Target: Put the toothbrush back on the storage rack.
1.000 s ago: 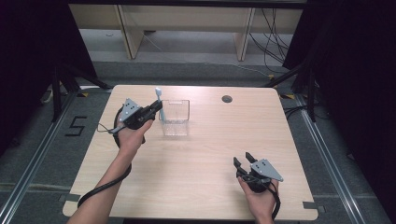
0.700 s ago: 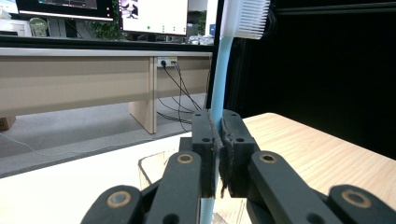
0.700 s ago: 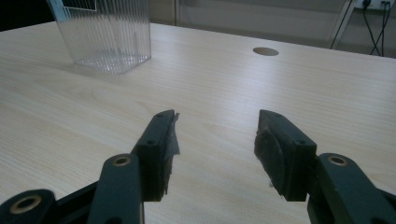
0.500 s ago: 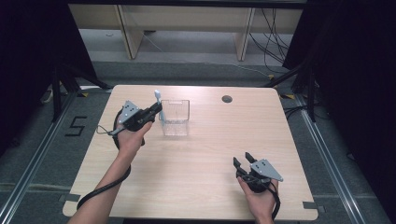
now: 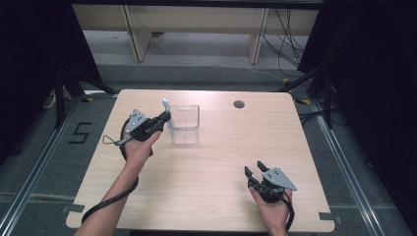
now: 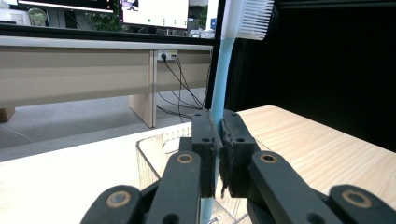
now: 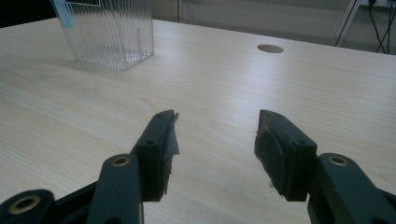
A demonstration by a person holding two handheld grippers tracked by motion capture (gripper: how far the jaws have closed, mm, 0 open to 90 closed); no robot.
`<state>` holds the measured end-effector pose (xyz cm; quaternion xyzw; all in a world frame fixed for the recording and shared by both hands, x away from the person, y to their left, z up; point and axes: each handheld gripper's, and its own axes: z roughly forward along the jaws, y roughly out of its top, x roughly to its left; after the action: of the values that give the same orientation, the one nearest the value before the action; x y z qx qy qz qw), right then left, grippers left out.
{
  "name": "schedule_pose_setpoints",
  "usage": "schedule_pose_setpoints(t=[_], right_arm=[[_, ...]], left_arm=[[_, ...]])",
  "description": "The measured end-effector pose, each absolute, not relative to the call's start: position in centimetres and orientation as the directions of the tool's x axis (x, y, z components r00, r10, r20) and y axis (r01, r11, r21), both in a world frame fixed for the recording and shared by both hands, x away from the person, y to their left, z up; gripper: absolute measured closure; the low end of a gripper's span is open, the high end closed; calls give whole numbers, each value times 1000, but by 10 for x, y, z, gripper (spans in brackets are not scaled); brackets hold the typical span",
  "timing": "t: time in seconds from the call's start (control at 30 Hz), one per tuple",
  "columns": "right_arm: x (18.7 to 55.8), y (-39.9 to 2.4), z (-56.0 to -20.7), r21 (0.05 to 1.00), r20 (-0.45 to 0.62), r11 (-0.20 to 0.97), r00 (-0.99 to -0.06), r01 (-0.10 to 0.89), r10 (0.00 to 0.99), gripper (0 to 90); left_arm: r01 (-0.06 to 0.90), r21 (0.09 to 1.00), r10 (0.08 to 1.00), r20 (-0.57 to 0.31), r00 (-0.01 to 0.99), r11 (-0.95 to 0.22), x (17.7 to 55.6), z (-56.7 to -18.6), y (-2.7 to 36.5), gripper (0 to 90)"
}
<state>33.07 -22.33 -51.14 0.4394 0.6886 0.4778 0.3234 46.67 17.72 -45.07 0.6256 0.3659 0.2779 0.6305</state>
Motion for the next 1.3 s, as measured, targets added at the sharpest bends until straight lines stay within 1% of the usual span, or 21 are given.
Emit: schedule_pose_setpoints(t=[0.03,0.17,0.27,0.43,0.5,0.53,0.7,0.77,0.9,0.93,0.97,1.07,1.1,1.13,1.17,1.2,1.3], right_arm=[[330,-224,-511,936,-34,170,-402,307,915,479],[331,-224,-511,941,-37,168,-404,294,914,478],[331,-223,-512,940,-16,152,-403,307,915,478],[333,-223,-513,945,-32,159,-404,285,914,477],[331,-223,-512,939,-30,164,-402,303,915,477],[332,-224,-512,939,-40,174,-407,297,913,477],[331,-220,-513,936,3,136,-394,324,919,477],[332,-221,-513,938,-20,159,-410,308,912,477],[332,-220,-513,936,-21,161,-409,313,913,476],[333,-222,-513,938,-45,178,-406,298,913,476],[332,-221,-513,936,-17,158,-405,316,914,476],[332,-220,-513,935,-16,157,-403,319,915,475],[332,-220,-513,934,-21,161,-402,318,915,474],[333,-221,-513,938,-45,178,-406,297,913,474],[332,-219,-513,936,-9,148,-399,321,917,474],[331,-218,-513,933,4,139,-396,333,918,474],[332,-219,-513,934,-11,154,-407,321,913,474]], left_arm=[[109,992,809,-116,577,64,467,-451,177,846],[115,991,812,-120,572,66,467,-453,177,845],[119,991,812,-122,571,66,467,-454,178,844],[126,991,817,-114,565,51,468,-457,179,844],[127,991,817,-114,566,50,468,-459,178,844],[129,990,817,-116,565,51,468,-459,178,844],[136,990,817,-117,565,48,468,-461,178,843],[139,989,817,-119,564,49,468,-461,177,844],[146,988,816,-125,564,50,468,-464,177,843],[147,988,816,-125,564,50,468,-464,177,843],[147,988,816,-123,564,47,468,-465,177,843],[153,987,818,-128,561,49,467,-467,178,842],[155,987,818,-129,560,49,467,-467,178,842],[157,986,819,-129,559,48,467,-468,179,842],[157,986,820,-129,558,48,467,-468,179,842],[160,986,821,-130,556,48,467,-469,179,842],[162,986,821,-130,556,47,467,-470,180,841]])
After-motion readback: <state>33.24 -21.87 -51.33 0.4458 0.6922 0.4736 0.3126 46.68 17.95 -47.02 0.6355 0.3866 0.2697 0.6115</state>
